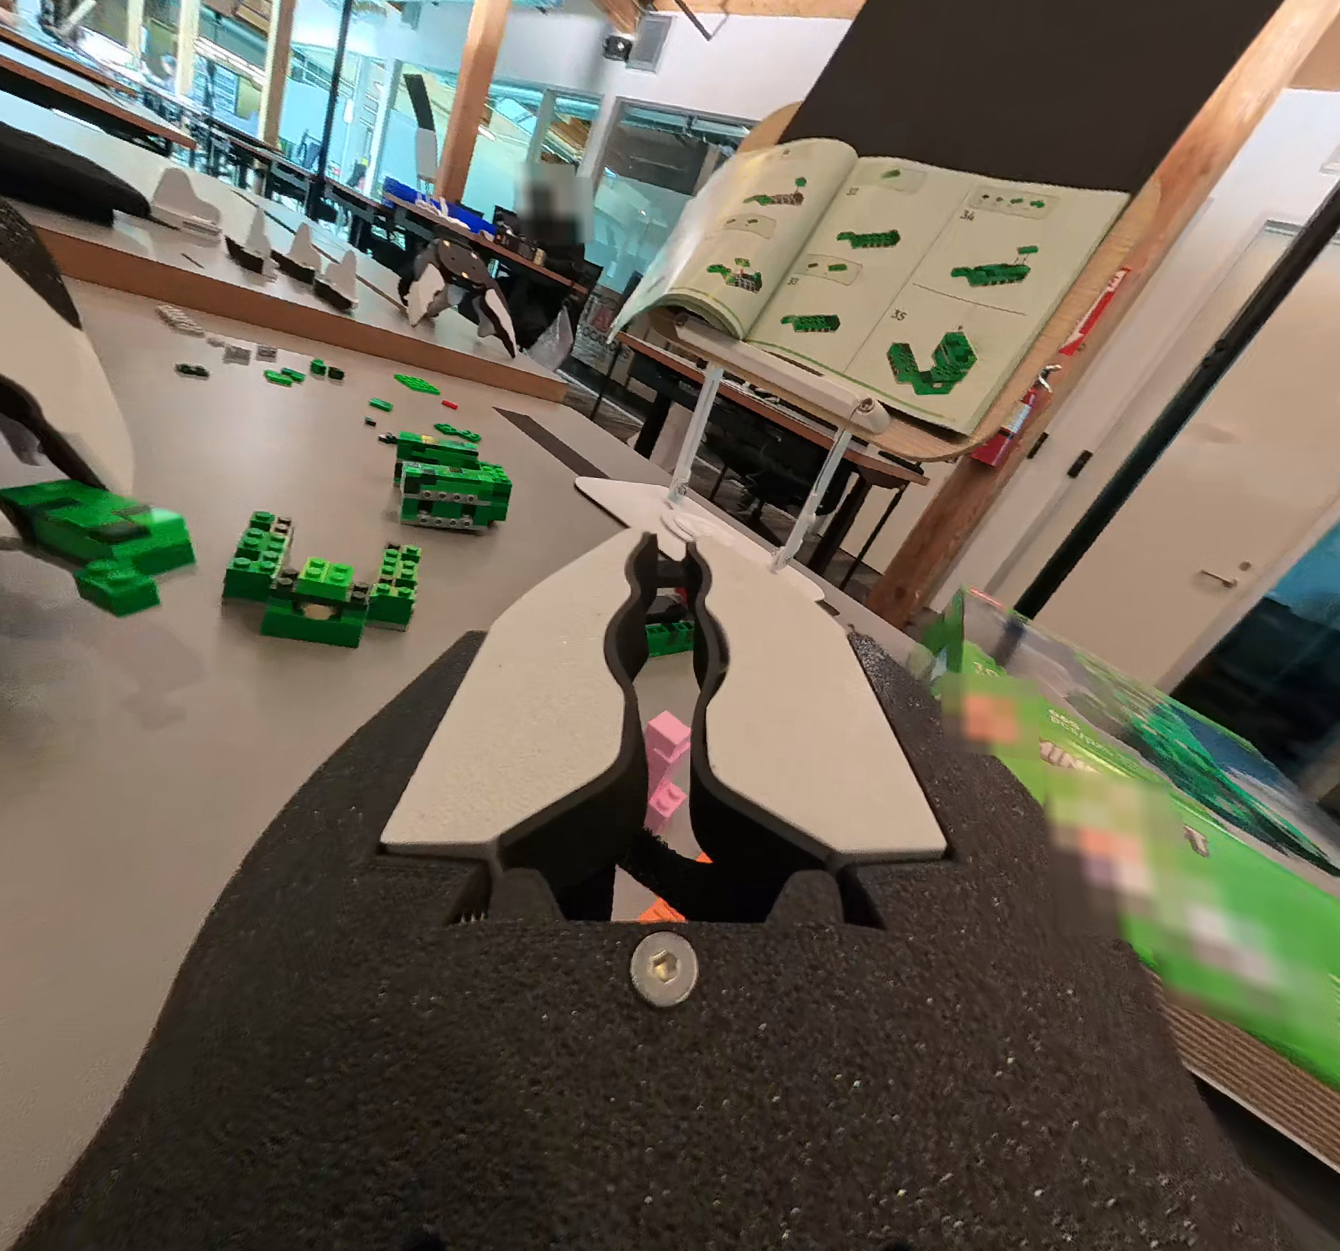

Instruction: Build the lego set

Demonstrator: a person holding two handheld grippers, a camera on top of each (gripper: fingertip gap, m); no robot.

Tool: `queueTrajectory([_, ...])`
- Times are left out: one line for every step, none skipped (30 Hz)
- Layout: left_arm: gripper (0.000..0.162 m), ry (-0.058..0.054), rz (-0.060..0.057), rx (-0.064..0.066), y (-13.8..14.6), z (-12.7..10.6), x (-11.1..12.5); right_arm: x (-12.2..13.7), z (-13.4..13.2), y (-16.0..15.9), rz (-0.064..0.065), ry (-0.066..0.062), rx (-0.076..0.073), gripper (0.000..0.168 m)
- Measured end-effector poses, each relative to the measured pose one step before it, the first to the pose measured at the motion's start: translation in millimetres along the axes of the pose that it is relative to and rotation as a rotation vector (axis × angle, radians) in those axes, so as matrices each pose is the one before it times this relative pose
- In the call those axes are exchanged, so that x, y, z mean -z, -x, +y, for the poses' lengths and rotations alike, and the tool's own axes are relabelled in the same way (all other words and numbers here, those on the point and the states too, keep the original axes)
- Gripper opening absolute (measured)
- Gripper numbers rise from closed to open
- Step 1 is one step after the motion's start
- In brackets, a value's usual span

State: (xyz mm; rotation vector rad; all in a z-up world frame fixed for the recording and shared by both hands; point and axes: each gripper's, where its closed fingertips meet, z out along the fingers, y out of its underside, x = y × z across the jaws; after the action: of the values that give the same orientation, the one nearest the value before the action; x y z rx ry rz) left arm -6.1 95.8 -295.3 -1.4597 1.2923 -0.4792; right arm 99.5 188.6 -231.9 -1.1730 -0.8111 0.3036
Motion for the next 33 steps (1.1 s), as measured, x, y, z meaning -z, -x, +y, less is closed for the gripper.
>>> queueTrajectory([0.017,-0.0244,-0.0079,0.0215,3.01,-2.62,2.51,-2.41,-0.31,1.09,0.0018,-0.0002,-0.0009,0.006])
queueTrajectory([0.017,-0.0236,-0.0125,0.0214,3.66,-2.42,2.66,-1.88,-1.44,2.04,-0.0008,-0.0060,0.0045,0.006])
queueTrajectory([0.017,-0.0246,-0.0159,0.0216,4.06,-2.55,2.87,-1.99,-1.35,2.50,-0.0018,-0.0047,0.0070,0.006])
queueTrajectory([0.017,-0.0256,-0.0213,0.0219,4.85,-2.57,3.35,-2.30,-0.68,3.15,-0.0046,-0.0002,0.0067,0.006])
queueTrajectory([0.017,-0.0255,-0.0312,0.0223,6.25,-2.57,3.60,-2.39,-0.46,3.50,-0.0058,0.0014,0.0072,0.005])
queueTrajectory([0.017,-0.0241,-0.0406,0.0203,7.67,-2.34,4.07,-2.47,-0.54,3.38,-0.0047,0.0016,0.0093,0.005])
queueTrajectory([0.017,-0.0256,-0.0478,0.0188,8.83,-2.59,4.26,-2.37,-0.58,2.99,-0.0027,0.0011,0.0113,0.005])
queueTrajectory([0.017,-0.0289,-0.0500,0.0197,9.30,-2.96,4.56,-2.19,-0.96,3.01,-0.0018,-0.0002,0.0125,0.004])
queueTrajectory([0.017,-0.0295,-0.0508,0.0200,9.71,-3.08,4.52,-2.14,-1.00,2.98,-0.0025,-0.0003,0.0131,0.004])
queueTrajectory([0.017,-0.0257,-0.0536,0.0163,10.15,-2.56,4.53,-2.19,-0.96,2.94,-0.0025,0.0000,0.0127,0.004])
queueTrajectory([0.017,-0.0182,-0.0547,0.0099,10.13,-1.72,4.16,-2.08,-0.94,2.82,-0.0026,-0.0004,0.0107,0.003])
queueTrajectory([0.017,-0.0094,-0.0506,0.0024,9.18,-0.84,3.50,-2.29,-1.06,2.64,-0.0028,-0.0010,0.0086,0.001])
queueTrajectory([0.017,-0.0035,-0.0448,-0.0032,7.96,-0.19,2.68,-2.38,-0.71,2.43,-0.0024,-0.0006,0.0062,0.000])
queueTrajectory([0.017,-0.0009,-0.0367,-0.0099,6.07,0.00,1.83,-2.68,-0.15,2.23,-0.0022,0.0019,0.0047,0.000])
queueTrajectory([0.017,-0.0008,-0.0237,-0.0181,3.50,-0.04,0.76,-2.68,0.61,1.78,-0.0013,0.0044,0.0048,0.000])
queueTrajectory([0.017,0.0004,-0.0126,-0.0187,1.73,0.08,-0.32,-2.90,1.43,1.74,-0.0041,0.0064,0.0034,0.000])
queueTrajectory([0.017,0.0045,-0.0043,-0.0132,0.33,0.81,-1.40,-3.44,2.41,2.12,-0.0087,0.0128,-0.0020,0.000])
queueTrajectory([0.017,0.0097,0.0025,-0.0024,-0.52,1.67,-2.75,-3.63,3.57,2.42,-0.0121,0.0231,-0.0010,0.000])
queueTrajectory([0.017,0.0203,0.0217,-0.0033,-2.50,3.36,-3.19,-3.88,4.93,2.23,-0.0120,0.0330,0.0061,0.000])
queueTrajectory([0.017,0.0252,0.0268,0.0017,-2.50,4.23,-3.47,-3.63,4.81,2.36,-0.0152,0.0370,0.0076,0.000])
queueTrajectory([0.017,0.0260,0.0233,0.0062,-1.44,4.39,-3.16,-3.11,3.05,3.27,-0.0242,0.0269,0.0038,0.000])
queueTrajectory([0.017,0.0214,0.0172,0.0029,-0.46,2.94,-2.72,-2.55,1.70,3.00,-0.0250,0.0160,0.0016,0.000])
queueTrajectory([0.017,0.0093,0.0058,-0.0096,0.64,1.59,-2.07,-2.62,1.02,3.42,-0.0288,0.0091,0.0040,0.000])
queueTrajectory([0.017,0.0054,-0.0030,-0.0139,1.55,0.98,-1.51,-3.13,1.98,4.43,-0.0395,0.0141,0.0064,0.000])
queueTrajectory([0.017,0.0038,-0.0042,-0.0091,1.70,0.70,-1.22,-3.82,2.90,3.92,-0.0370,0.0273,0.0046,0.000])
queueTrajectory([0.017,0.0011,-0.0003,-0.0053,1.32,0.41,-0.96,-4.33,3.28,3.71,-0.0335,0.0306,0.0028,0.000])
queueTrajectory([0.017,0.0010,-0.0035,-0.0039,1.79,0.45,-0.84,-4.18,2.23,2.67,-0.0194,0.0226,0.0097,0.000])
queueTrajectory([0.017,0.0026,-0.0063,-0.0036,2.09,0.86,-0.61,-3.94,1.35,1.14,-0.0012,0.0159,0.0213,0.000])
queueTrajectory([0.017,0.0019,-0.0038,-0.0021,1.65,0.59,-0.44,-3.87,1.65,0.91,0.0029,0.0185,0.0286,0.000])
queueTrajectory([0.017,-0.0005,-0.0008,0.0001,1.29,0.24,-0.48,-3.98,2.13,1.45,0.0002,0.0212,0.0298,0.000])
queueTrajectory([0.017,-0.0004,0.0003,0.0007,1.07,0.35,-0.48,-3.59,1.30,1.26,0.0016,0.0135,0.0308,0.000])
queueTrajectory([0.017,0.0021,0.0007,0.0010,1.00,0.54,-0.58,-3.03,0.61,1.33,0.0011,0.0077,0.0285,0.000])
queueTrajectory([0.017,0.0029,0.0011,0.0004,1.01,0.73,-0.75,-2.60,0.19,0.67,0.0035,0.0051,0.0234,0.000])
